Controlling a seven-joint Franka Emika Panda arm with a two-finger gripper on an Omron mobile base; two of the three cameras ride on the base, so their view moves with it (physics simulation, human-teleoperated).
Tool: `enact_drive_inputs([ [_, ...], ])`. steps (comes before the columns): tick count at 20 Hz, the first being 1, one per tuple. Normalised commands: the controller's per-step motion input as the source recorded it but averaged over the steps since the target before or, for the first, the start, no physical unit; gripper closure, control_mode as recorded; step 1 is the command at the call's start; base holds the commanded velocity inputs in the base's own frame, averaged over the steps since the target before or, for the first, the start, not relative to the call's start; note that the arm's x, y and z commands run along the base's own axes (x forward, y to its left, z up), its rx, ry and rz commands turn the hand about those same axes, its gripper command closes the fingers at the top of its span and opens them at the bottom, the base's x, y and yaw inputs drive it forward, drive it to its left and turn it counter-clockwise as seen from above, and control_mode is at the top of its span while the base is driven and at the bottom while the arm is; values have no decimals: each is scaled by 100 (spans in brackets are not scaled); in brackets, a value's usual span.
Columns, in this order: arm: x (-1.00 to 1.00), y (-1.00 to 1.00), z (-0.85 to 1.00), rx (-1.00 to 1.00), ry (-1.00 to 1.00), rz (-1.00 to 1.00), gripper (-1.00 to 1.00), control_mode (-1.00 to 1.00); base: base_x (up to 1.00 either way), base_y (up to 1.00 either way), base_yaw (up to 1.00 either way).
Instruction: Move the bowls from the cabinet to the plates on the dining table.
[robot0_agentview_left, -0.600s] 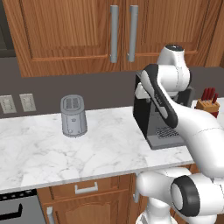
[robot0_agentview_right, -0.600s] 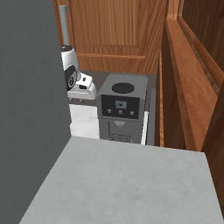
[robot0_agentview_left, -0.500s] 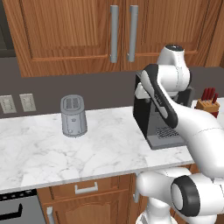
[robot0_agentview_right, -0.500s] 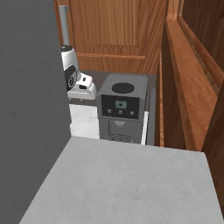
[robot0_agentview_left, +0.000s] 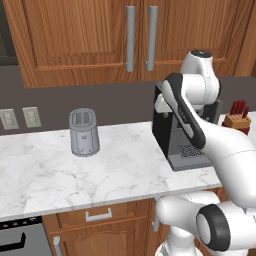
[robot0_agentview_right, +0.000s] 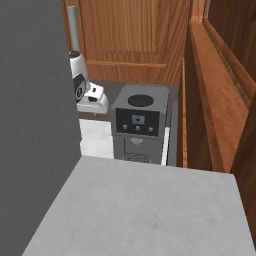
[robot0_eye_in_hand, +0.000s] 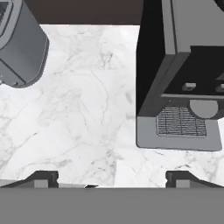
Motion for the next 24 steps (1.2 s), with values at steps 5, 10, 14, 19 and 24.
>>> enact_drive_inputs([
  [5, -2, 16, 28, -2, -13, 1, -100, -100, 0, 0, 0],
  [10, 0, 11, 42, -3, -18, 0, -100, -100, 0, 0, 0],
  [14, 0, 3, 45, -4, -17, 1, -100, -100, 0, 0, 0],
  [19, 2, 9, 45, -2, -17, 2, -100, -100, 0, 0, 0],
  [24, 6, 13, 45, -2, -15, 2, -100, -100, 0, 0, 0],
])
